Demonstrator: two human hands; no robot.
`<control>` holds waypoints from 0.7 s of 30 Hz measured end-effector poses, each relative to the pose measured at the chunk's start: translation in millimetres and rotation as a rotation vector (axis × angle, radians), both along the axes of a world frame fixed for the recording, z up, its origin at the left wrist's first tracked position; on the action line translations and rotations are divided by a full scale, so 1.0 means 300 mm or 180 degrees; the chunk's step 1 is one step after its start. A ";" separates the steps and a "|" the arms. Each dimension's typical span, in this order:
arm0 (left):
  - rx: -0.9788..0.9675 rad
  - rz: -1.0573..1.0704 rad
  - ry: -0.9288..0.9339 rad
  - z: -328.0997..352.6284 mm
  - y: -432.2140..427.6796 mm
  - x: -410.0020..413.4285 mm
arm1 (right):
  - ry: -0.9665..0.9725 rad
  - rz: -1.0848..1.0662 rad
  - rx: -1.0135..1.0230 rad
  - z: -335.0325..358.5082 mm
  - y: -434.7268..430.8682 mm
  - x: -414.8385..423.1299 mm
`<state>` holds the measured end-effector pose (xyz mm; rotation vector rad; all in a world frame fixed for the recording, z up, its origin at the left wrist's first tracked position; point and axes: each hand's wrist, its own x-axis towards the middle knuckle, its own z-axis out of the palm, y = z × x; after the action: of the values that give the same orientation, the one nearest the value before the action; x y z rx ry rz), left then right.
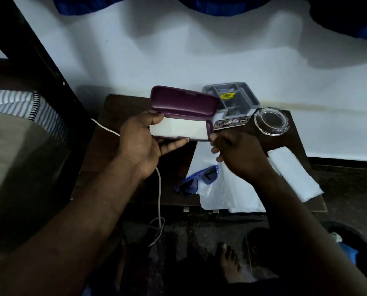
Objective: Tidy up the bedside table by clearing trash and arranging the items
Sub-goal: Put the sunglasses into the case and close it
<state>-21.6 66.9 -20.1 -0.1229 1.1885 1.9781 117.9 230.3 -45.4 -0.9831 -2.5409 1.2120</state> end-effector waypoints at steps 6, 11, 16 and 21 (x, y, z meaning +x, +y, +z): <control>-0.0030 0.0168 -0.0046 -0.003 -0.008 -0.011 | -0.0081 0.0058 0.0469 -0.017 0.012 0.013; -0.0006 0.0457 -0.0218 0.002 -0.012 -0.014 | -0.0718 0.0850 0.0440 -0.019 -0.005 0.029; -0.0089 0.0419 -0.0156 -0.004 -0.005 -0.002 | -0.1307 0.1287 0.1040 -0.017 -0.048 0.007; -0.0125 0.0339 -0.0125 -0.017 0.002 0.012 | -0.1651 0.1319 0.1116 -0.024 -0.063 0.009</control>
<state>-17.9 67.7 -25.3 -0.2487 1.2180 2.0355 120.6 211.5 -52.7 -0.7858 -3.3365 0.5799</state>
